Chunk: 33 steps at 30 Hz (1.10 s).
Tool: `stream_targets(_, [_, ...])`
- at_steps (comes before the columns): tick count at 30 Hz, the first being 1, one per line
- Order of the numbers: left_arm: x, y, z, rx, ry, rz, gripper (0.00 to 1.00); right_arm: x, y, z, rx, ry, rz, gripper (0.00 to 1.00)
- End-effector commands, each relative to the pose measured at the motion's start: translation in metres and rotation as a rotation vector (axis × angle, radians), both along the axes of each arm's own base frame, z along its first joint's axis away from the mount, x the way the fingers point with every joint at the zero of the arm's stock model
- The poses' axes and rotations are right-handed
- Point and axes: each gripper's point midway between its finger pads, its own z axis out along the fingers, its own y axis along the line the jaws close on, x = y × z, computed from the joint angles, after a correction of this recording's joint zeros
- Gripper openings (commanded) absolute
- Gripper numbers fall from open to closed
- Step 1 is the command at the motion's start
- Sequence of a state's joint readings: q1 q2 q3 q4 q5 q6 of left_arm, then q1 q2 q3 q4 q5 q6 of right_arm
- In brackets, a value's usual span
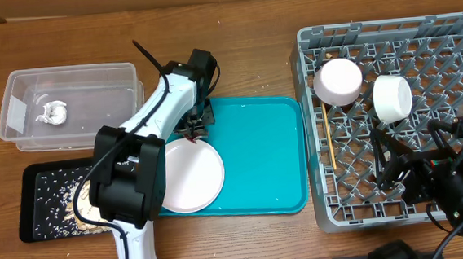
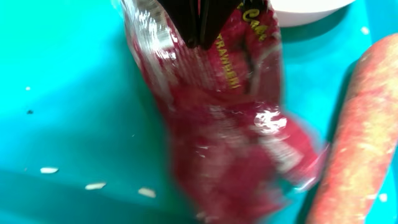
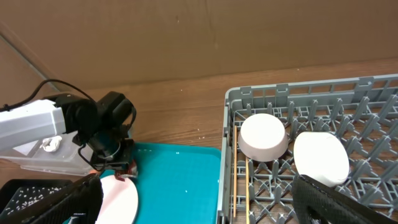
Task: Sort waste into correct bins and load items into the dishwasher
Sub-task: 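Grasp the red snack wrapper on the tray with the left gripper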
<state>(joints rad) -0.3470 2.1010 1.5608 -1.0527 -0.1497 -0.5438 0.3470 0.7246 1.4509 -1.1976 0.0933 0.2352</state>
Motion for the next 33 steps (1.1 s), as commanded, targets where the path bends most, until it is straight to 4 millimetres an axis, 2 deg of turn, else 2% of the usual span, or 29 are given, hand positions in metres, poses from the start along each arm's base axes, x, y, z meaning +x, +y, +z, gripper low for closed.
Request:
stream_targets(1, [0.020, -0.007, 0.039, -0.039, -0.070, -0.014, 0.04, 0.000, -0.002, 0.001, -0.002, -0.005, -0.010, 1.00])
stream_targets(8, [0.036, -0.011, 0.123, -0.079, -0.212, -0.043, 0.04, 0.000, -0.002, 0.001, -0.002, -0.005, -0.010, 1.00])
stream_targets(10, [0.034, -0.010, 0.135, -0.081, -0.232, -0.042, 0.04, 0.000, -0.002, 0.001, -0.002, -0.005, -0.010, 1.00])
stream_targets(12, [0.025, -0.003, 0.137, -0.060, -0.211, -0.010, 0.07, 0.000, -0.002, 0.001, -0.002, -0.005, -0.010, 1.00])
stream_targets(14, [0.018, 0.010, 0.131, -0.006, -0.183, 0.062, 0.27, 0.000, -0.002, 0.001, -0.002, -0.005, -0.009, 1.00])
stream_targets(16, [0.013, 0.016, 0.115, 0.025, -0.155, 0.112, 0.40, 0.000, -0.002, 0.001, -0.002, -0.005, -0.010, 1.00])
stream_targets(21, [0.005, 0.016, 0.057, 0.025, -0.069, 0.121, 0.53, 0.000, -0.002, 0.001, -0.002, -0.005, -0.010, 1.00])
stream_targets(24, [0.002, 0.020, 0.030, 0.036, -0.042, 0.130, 0.57, 0.000, -0.002, 0.001, -0.002, -0.005, -0.010, 1.00])
stream_targets(27, [-0.004, 0.024, 0.012, 0.030, -0.010, 0.155, 0.55, 0.000, -0.002, 0.001, -0.002, -0.005, -0.010, 1.00])
stream_targets(29, [0.000, 0.022, 0.005, 0.015, -0.012, 0.150, 0.45, 0.000, -0.002, 0.001, -0.002, -0.005, -0.010, 1.00])
stream_targets(33, [0.011, 0.007, 0.004, -0.062, -0.036, 0.071, 0.04, 0.000, -0.002, 0.001, -0.002, -0.005, -0.010, 1.00])
